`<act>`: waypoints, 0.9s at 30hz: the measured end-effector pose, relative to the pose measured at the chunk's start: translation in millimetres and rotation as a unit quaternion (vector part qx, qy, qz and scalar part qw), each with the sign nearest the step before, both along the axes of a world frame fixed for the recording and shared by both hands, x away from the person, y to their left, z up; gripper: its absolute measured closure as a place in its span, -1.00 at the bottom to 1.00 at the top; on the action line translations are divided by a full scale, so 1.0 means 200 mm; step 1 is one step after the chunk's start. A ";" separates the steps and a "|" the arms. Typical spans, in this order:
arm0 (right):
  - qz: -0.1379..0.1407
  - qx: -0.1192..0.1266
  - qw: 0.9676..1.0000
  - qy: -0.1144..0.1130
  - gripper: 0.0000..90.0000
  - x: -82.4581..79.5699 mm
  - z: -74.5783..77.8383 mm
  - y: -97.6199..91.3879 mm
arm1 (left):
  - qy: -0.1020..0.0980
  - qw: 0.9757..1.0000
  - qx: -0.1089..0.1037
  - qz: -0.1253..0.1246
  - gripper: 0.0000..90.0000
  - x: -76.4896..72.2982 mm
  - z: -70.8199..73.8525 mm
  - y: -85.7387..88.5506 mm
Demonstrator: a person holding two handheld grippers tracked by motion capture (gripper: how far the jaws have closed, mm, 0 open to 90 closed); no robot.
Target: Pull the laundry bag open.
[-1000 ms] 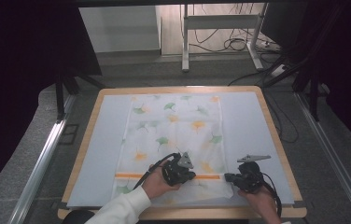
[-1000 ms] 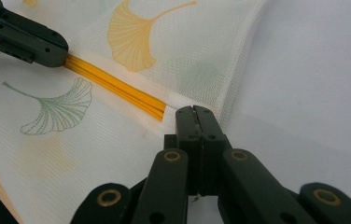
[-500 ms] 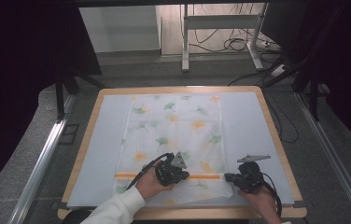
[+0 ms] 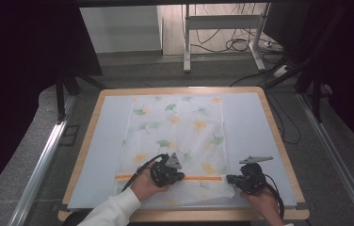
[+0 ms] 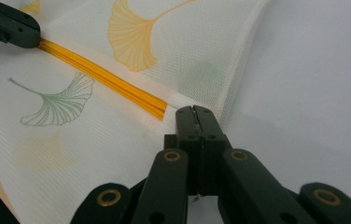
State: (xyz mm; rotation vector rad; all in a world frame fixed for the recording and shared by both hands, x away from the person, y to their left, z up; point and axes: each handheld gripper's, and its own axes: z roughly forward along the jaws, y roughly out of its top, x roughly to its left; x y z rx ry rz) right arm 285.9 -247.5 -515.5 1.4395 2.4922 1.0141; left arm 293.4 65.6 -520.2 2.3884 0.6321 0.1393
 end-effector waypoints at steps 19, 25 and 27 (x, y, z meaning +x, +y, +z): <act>0.001 0.000 1.000 0.000 1.00 0.00 0.00 0.00 | 0.010 0.999 -0.015 0.035 1.00 -0.04 -0.01 0.20; 0.002 0.000 1.000 0.000 1.00 0.00 0.00 0.00 | 0.008 0.999 -0.012 0.047 1.00 -0.06 -0.02 0.25; 0.002 0.000 1.000 0.000 1.00 0.00 0.00 0.00 | 0.011 0.999 -0.015 0.052 1.00 -0.06 -0.02 0.28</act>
